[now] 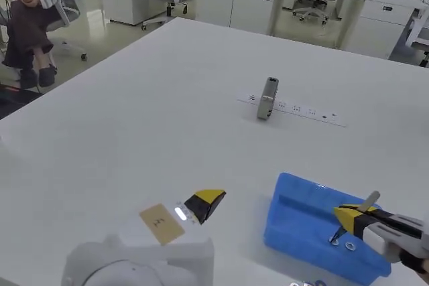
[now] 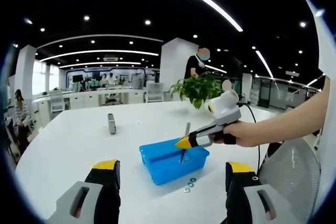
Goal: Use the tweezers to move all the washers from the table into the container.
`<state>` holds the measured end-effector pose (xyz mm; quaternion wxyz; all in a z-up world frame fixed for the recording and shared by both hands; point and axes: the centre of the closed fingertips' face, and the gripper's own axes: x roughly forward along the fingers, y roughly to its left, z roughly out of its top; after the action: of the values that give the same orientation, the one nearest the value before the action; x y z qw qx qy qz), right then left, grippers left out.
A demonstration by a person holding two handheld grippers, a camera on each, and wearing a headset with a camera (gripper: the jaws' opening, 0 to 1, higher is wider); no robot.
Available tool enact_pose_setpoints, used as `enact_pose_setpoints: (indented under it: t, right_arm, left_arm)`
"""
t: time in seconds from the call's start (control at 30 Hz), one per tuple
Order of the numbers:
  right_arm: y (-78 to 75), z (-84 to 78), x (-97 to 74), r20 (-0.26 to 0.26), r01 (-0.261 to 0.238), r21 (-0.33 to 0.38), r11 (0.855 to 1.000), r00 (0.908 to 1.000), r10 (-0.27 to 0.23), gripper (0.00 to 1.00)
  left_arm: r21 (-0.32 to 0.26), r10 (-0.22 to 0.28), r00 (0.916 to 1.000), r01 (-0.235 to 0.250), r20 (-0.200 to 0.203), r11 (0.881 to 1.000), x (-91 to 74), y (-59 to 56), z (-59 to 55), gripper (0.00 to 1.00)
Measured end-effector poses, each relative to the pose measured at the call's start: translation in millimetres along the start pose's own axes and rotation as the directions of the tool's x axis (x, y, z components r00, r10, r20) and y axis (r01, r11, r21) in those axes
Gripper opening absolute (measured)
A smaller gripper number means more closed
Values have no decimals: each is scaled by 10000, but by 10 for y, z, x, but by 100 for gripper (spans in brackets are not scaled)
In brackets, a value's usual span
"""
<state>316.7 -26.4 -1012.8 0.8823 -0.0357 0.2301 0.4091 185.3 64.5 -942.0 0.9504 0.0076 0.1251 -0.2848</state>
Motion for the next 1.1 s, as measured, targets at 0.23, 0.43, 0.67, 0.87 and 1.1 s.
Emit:
enact_pose_setpoints:
  t: [0.23, 0.43, 0.67, 0.87, 1.1]
  right_arm:
    - [95, 185, -154, 813, -255, 213, 9994, 9964, 236, 3]
    - [253, 366, -302, 1632, -655, 475, 9967, 9849, 570, 3]
    - [504, 395, -429, 1923, -1346, 524, 9895, 9737, 1223, 3]
    - [686, 274, -465, 1597, -1806, 273, 9832, 9717, 1741, 3]
    - [750, -5, -413, 630, -1790, -227, 9836, 9816, 1801, 3]
  left_arm:
    - [-32, 35, 10000, -35, 26, 10000, -3, 9, 3, 83]
    - [3, 19, 10000, -19, -14, 10000, -3, 6, -3, 83]
    - [11, 6, 10000, -6, -20, 10000, -2, 3, -5, 83]
    - [25, -32, 10000, 32, -42, 10000, -2, -4, -9, 83]
    - [72, -62, 9999, 63, -108, 10000, 2, -11, -21, 82]
